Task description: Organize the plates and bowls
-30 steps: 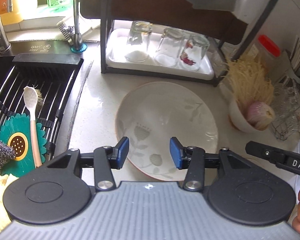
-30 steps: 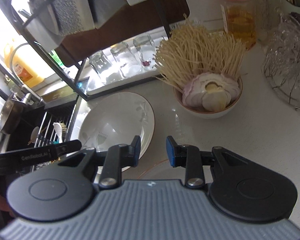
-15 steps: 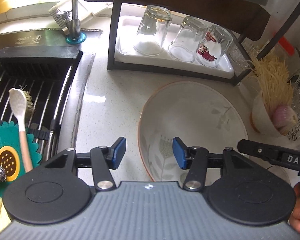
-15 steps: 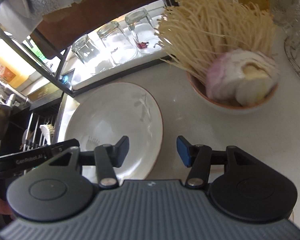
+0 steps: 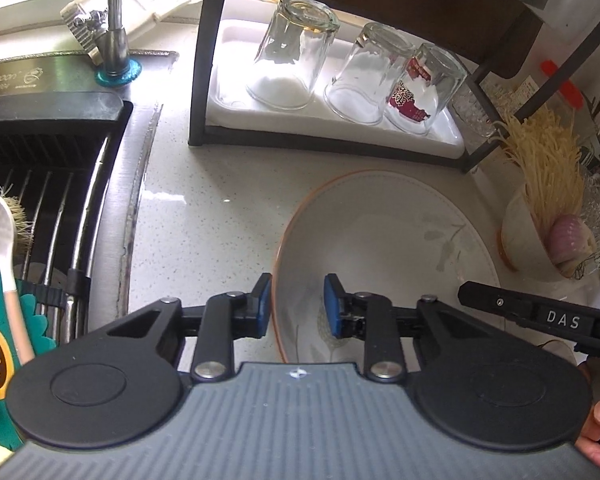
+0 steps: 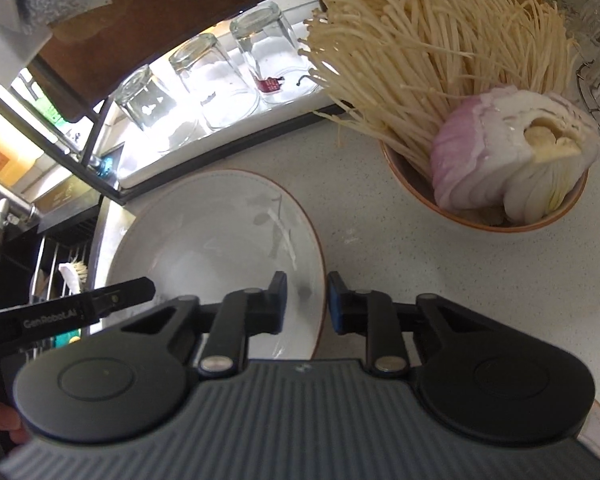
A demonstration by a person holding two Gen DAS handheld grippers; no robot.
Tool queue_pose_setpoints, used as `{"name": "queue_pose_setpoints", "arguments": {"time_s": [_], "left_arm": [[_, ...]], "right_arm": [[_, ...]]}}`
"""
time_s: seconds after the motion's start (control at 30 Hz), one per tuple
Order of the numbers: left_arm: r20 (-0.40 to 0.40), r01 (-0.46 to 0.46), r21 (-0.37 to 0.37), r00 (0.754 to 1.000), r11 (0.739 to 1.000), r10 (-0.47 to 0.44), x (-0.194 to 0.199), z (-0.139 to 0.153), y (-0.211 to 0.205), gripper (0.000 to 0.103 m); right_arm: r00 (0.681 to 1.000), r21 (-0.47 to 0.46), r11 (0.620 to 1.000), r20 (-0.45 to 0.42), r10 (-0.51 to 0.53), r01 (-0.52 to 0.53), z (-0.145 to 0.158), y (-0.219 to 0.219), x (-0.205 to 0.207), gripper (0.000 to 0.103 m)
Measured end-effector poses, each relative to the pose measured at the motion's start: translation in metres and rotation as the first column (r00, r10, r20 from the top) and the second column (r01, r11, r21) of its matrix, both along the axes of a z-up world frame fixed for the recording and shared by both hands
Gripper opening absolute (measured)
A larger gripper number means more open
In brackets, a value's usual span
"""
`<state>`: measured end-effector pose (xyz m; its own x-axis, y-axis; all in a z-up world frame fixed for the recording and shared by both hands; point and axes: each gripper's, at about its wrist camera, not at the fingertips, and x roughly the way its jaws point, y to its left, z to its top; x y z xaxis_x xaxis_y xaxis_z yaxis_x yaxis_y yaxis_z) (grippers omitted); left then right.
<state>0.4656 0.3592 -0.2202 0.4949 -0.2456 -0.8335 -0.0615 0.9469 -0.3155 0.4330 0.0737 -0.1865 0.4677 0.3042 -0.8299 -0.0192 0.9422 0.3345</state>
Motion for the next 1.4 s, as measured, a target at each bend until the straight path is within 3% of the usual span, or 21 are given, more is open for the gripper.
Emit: {"name": "queue_pose_setpoints", "arguments": {"time_s": [0.3, 0.53, 0.67, 0.77, 1.03, 1.4], "left_arm": [[-0.024, -0.010, -0.007, 1.000, 1.000, 0.010, 0.015, -0.004, 0.001, 0.025], [-0.028, 0.025, -0.027, 0.999, 0.999, -0.026, 0.013, -0.001, -0.004, 0.023], [-0.009, 0.037, -0.043, 0.999, 0.998, -0.038, 0.008, 0.012, -0.007, 0.022], [-0.016, 0.022, -0.100, 1.000, 0.995, -0.023, 0.007, 0.021, -0.003, 0.022], [0.065, 0.067, -0.071, 0.996, 0.995, -0.063, -0.009, 0.060, -0.023, 0.019], [0.116, 0.132, -0.043, 0.985, 0.990, -0.126, -0.051, 0.091, -0.059, 0.019]], "right_arm": [[0.999, 0.063, 0.997, 0.013, -0.038, 0.037, -0.006, -0.009, -0.004, 0.021], [0.999, 0.040, 0.999, 0.039, -0.037, 0.035, 0.005, -0.015, -0.009, 0.021], [0.998, 0.025, 0.999, 0.064, -0.024, 0.022, 0.016, -0.019, -0.014, 0.021], [0.995, 0.033, 0.999, 0.093, -0.031, 0.028, 0.026, -0.026, -0.021, 0.021], [0.991, 0.051, 0.998, 0.132, -0.040, 0.033, 0.047, -0.044, -0.049, 0.021], [0.975, 0.081, 0.993, 0.198, -0.097, 0.082, 0.072, -0.078, -0.101, 0.021]]}}
